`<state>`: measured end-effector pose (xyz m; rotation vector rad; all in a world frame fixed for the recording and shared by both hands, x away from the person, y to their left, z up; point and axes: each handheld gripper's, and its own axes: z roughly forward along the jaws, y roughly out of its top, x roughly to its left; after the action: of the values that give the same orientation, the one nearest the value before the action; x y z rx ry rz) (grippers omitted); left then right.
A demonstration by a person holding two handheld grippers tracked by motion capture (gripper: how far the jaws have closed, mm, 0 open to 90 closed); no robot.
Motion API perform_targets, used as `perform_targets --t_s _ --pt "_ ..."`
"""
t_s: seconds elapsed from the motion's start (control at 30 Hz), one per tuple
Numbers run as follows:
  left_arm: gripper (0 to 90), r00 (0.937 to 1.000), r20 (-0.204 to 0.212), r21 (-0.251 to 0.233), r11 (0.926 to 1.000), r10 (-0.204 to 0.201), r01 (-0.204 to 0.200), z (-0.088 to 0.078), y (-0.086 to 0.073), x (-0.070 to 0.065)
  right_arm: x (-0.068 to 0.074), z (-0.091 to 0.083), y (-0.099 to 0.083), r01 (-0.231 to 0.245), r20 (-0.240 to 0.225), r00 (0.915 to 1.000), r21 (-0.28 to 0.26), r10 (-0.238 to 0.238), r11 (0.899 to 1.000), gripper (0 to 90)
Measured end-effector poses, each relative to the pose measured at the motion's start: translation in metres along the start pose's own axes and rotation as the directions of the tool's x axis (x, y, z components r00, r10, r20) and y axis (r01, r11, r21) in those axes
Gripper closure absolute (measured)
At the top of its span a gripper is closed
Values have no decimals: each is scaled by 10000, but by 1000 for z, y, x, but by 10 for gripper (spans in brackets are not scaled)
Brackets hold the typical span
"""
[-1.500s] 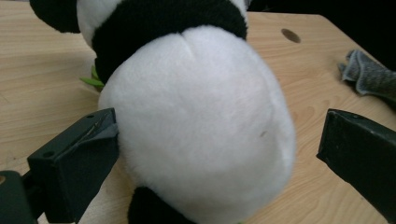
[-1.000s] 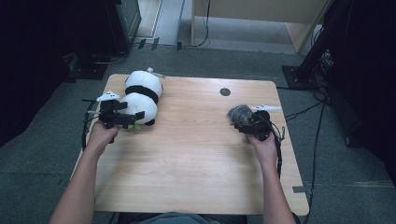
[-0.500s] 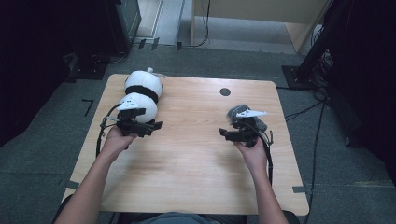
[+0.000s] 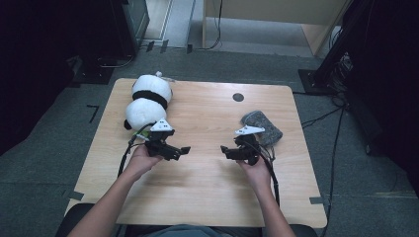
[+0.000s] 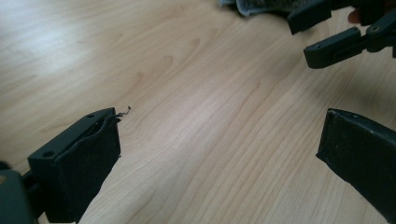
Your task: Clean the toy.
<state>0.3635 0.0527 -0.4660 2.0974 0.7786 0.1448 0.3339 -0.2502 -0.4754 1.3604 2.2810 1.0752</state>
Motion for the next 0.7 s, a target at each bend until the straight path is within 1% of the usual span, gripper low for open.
perform_targets --t_s 0.07,0.1,0.13,0.17,0.23,0.3,0.33,0.4,0.43,0.47,0.5,0.57,0.63,0.7 --pt "0 9998 161 94 9999 -109 107 7 -1 -2 3 2 -1 -61 -69 10000 -38 61 10000 331" --pt "0 9999 150 147 9999 -83 81 10 -1 -3 3 2 -2 -158 -146 9998 -27 158 9999 331" --pt "0 9998 156 155 9998 -136 133 13 -2 -4 4 3 -2 -153 -201 9997 -71 151 9999 329" --pt "0 9996 199 170 9997 -181 177 17 -3 -6 4 4 -3 -177 -207 9996 -72 175 9998 327" --pt "0 9998 110 217 9997 -146 144 24 -6 -9 5 6 -7 -247 -192 9995 -185 244 9995 329" --pt "0 9999 118 398 9992 -70 66 31 -7 -12 6 10 -11 -188 -62 9998 -40 187 9998 329" --pt "0 10000 98 433 9991 -11 7 34 -8 -13 6 12 -12 -230 -24 9997 72 231 9997 329" --pt "0 9998 146 587 9982 -116 108 40 -11 -13 7 16 -15 -364 -60 9993 257 365 9990 327" --pt "0 9998 178 700 9975 -126 114 43 -13 -12 8 18 -16 -308 -70 9995 251 310 9992 331" --pt "0 9999 163 804 9968 -39 26 46 -14 -12 9 20 -18 -284 -117 9995 269 287 9992 345" --pt "0 10000 64 893 9960 2 -7 49 -16 -12 10 22 -20 -254 -155 9995 381 260 9990 354" --pt "0 9999 106 982 9952 26 -36 53 -18 -12 14 27 -21 -110 -104 9999 624 116 9980 352" --pt "0 9996 -81 1059 9940 282 -272 57 -20 -14 16 30 -23 147 22 9999 544 -148 9984 350" --pt "0 9992 -166 1087 9935 361 -341 60 -22 -14 18 31 -24 197 173 9996 454 -205 9988 353"
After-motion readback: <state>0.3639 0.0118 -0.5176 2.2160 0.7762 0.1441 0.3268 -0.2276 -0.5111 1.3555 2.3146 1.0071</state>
